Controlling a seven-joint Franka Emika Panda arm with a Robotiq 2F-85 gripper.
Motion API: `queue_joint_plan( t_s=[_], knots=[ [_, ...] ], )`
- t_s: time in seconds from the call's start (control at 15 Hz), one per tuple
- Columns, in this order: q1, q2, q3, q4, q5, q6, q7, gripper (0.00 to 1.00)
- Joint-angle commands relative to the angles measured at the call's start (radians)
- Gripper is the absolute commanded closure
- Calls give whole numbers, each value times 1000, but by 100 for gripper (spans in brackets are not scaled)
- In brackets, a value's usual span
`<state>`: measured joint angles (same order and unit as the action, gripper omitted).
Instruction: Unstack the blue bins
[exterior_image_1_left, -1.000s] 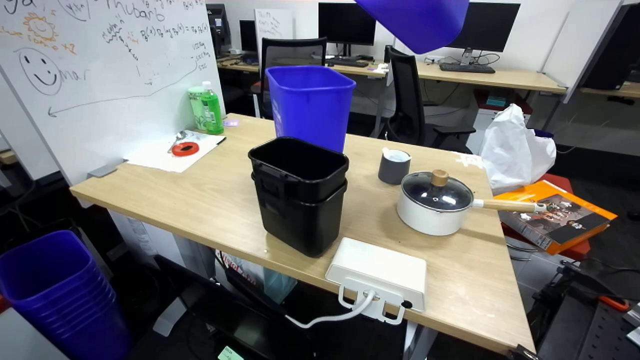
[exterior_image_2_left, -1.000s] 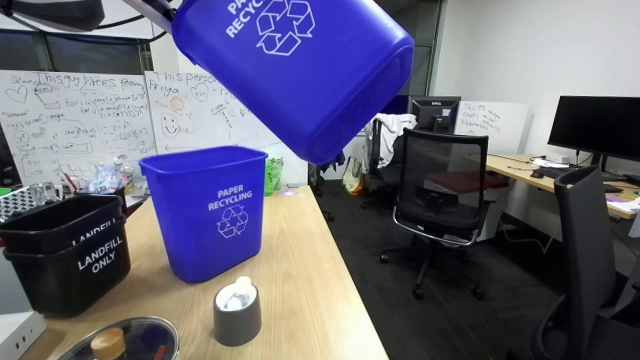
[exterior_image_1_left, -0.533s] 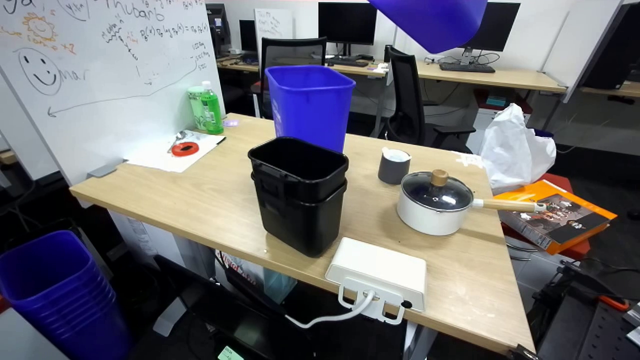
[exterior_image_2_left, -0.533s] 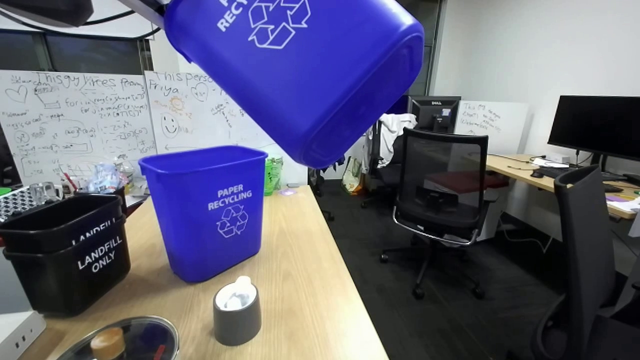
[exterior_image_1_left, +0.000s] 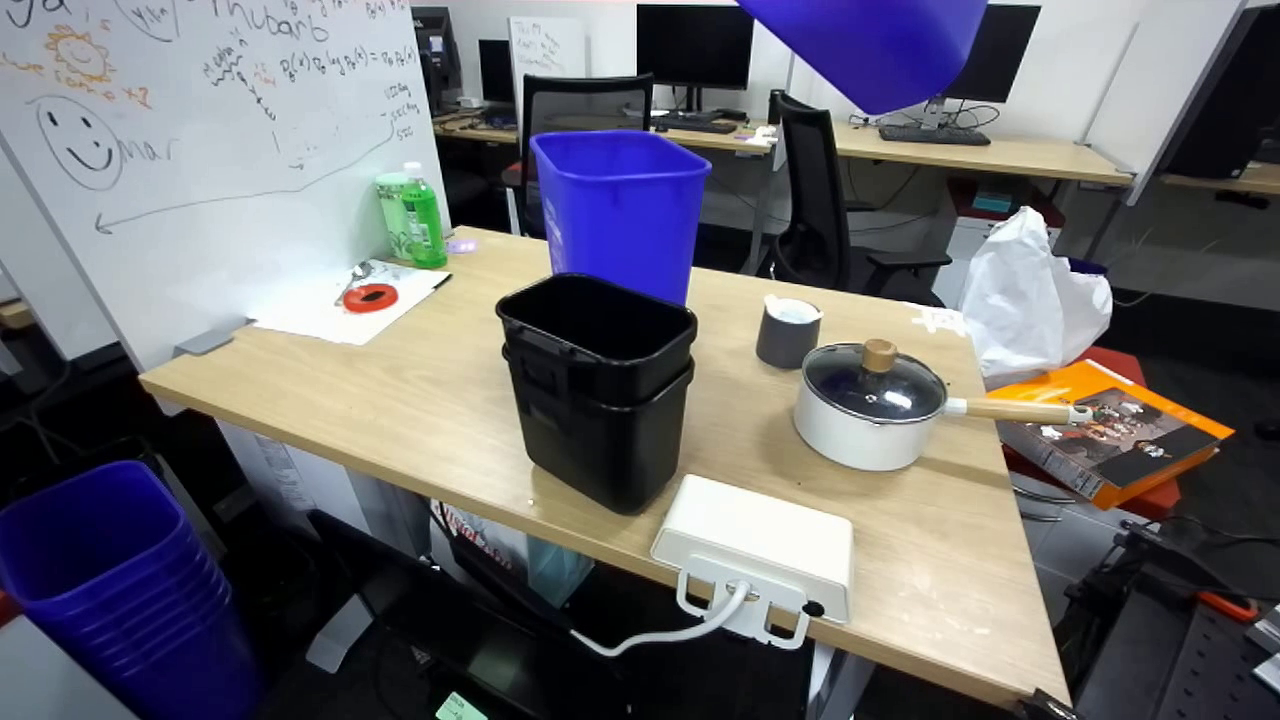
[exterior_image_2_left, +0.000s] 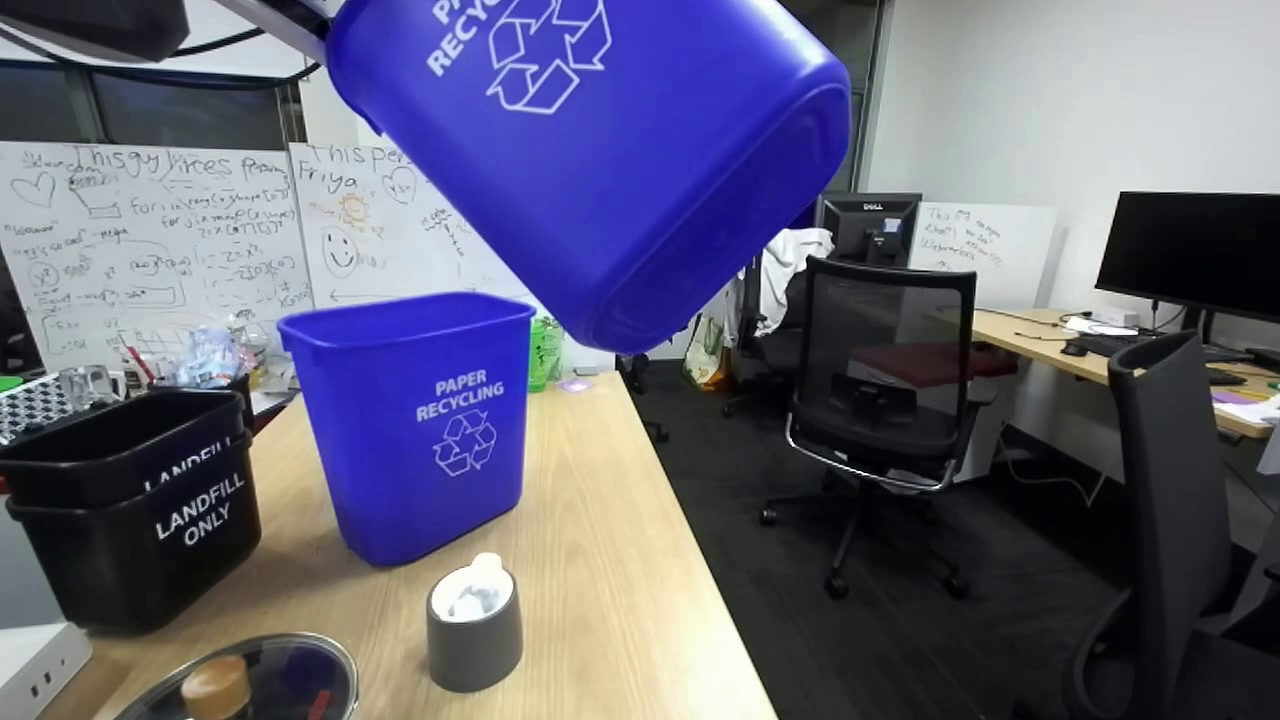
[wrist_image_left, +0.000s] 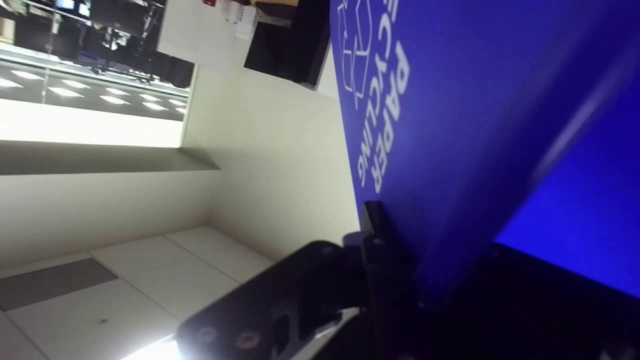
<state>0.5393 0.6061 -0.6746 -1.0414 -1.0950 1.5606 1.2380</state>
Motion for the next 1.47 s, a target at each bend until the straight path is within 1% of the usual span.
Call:
queue_joint_plan(
  t_s=[0.0, 0.27, 0.47, 0.6, 0.73, 0.93, 1.0, 1.07, 1.13, 1.4],
  knots=[
    [-21, 33, -18, 77, 55, -161, 54, 99],
    [-50, 33, -40, 148, 134, -366, 89, 99],
    [-56, 33, -63, 186, 168, -520, 138, 99],
    [-65, 47, -67, 217, 208, -623, 180, 99],
    [-78, 67, -64, 247, 265, -714, 248, 99],
    [-93, 95, -57, 270, 342, -768, 332, 99],
    [-88, 99, -57, 262, 344, -755, 341, 99],
    [-63, 65, -53, 198, 326, -731, 318, 99],
    [-63, 74, -52, 197, 329, -731, 321, 95],
    [-62, 77, -52, 197, 328, -731, 320, 95]
  ],
)
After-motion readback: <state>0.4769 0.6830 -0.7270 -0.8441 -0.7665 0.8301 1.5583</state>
